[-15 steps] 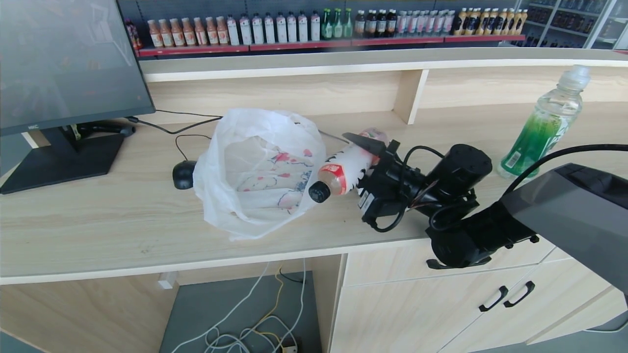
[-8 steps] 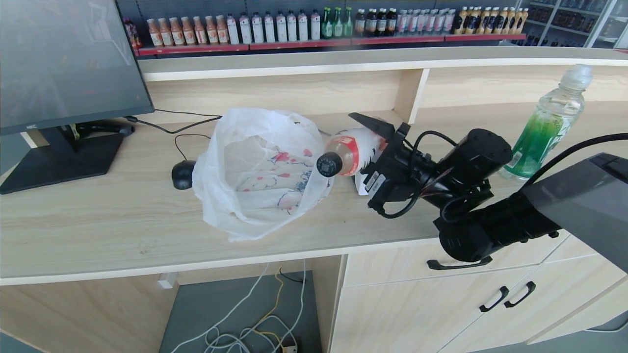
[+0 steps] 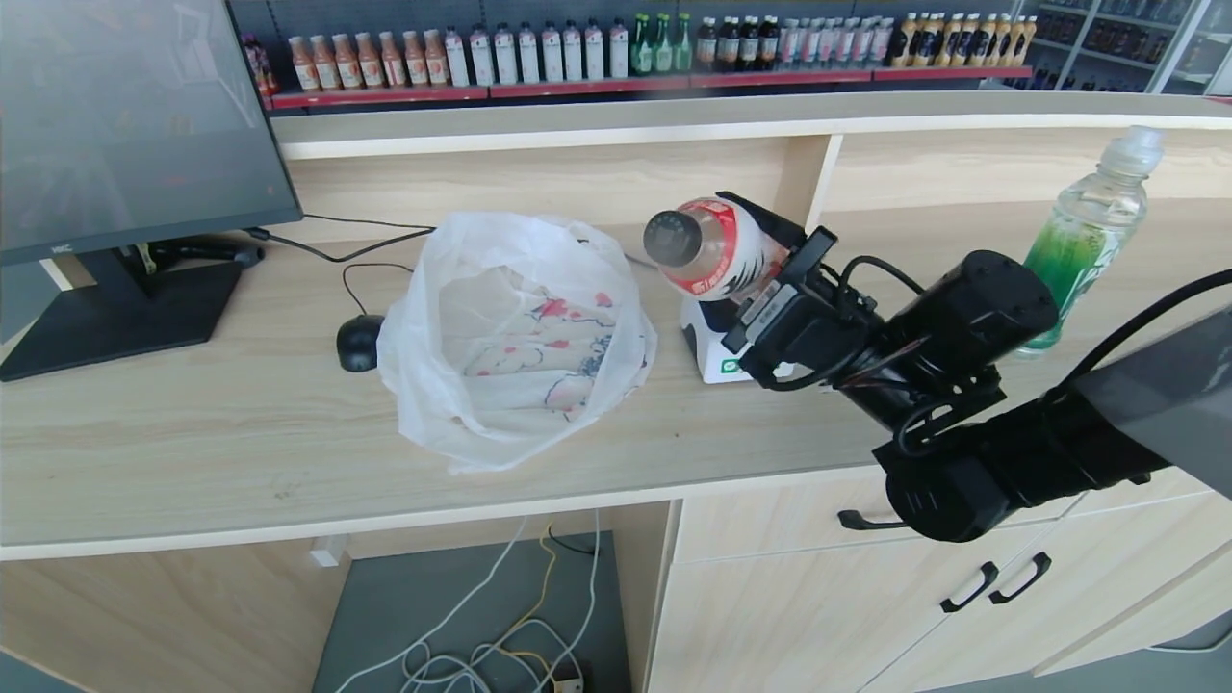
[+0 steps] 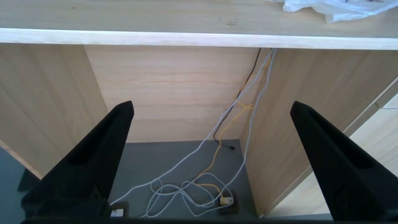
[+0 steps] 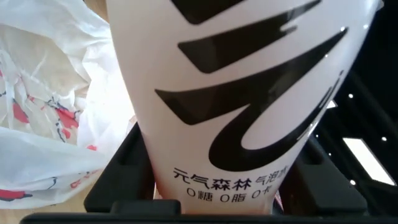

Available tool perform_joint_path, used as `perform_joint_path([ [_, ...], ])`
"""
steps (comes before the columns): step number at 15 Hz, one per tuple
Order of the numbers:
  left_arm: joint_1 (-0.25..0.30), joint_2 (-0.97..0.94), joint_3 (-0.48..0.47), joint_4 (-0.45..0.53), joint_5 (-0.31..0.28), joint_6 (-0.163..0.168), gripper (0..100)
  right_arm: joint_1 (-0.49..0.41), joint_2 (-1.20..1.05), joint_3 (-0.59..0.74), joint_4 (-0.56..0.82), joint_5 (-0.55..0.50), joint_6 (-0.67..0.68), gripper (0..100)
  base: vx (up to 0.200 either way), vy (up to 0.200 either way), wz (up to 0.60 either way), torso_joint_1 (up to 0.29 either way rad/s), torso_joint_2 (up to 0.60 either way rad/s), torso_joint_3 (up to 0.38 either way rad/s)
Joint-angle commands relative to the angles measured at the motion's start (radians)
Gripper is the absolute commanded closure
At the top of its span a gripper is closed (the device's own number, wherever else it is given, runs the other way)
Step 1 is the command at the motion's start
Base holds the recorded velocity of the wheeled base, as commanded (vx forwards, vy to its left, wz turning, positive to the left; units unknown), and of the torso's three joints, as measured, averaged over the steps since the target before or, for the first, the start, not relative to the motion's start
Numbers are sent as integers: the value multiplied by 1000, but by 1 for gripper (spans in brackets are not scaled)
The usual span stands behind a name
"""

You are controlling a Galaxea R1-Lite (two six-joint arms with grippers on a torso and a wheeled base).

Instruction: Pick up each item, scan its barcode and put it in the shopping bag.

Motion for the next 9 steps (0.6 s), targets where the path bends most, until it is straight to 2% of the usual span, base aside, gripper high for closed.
perform_joint_path([
  [1, 0, 0, 0, 0, 0, 0, 0, 7, -56, 20, -5, -34, 43, 100, 0, 0, 0, 0, 0, 0],
  [2, 0, 1, 0, 0, 0, 0, 0, 10, -62, 20, -5, -46, 60, 100, 0, 0, 0, 0, 0, 0],
  [6, 0, 1, 0, 0, 0, 0, 0, 27, -160, 159, -5, -173, 295, 100, 0, 0, 0, 0, 0, 0],
  [9, 0, 0, 0, 0, 0, 0, 0, 27, -224, 273, -5, -327, 494, 100, 0, 0, 0, 0, 0, 0],
])
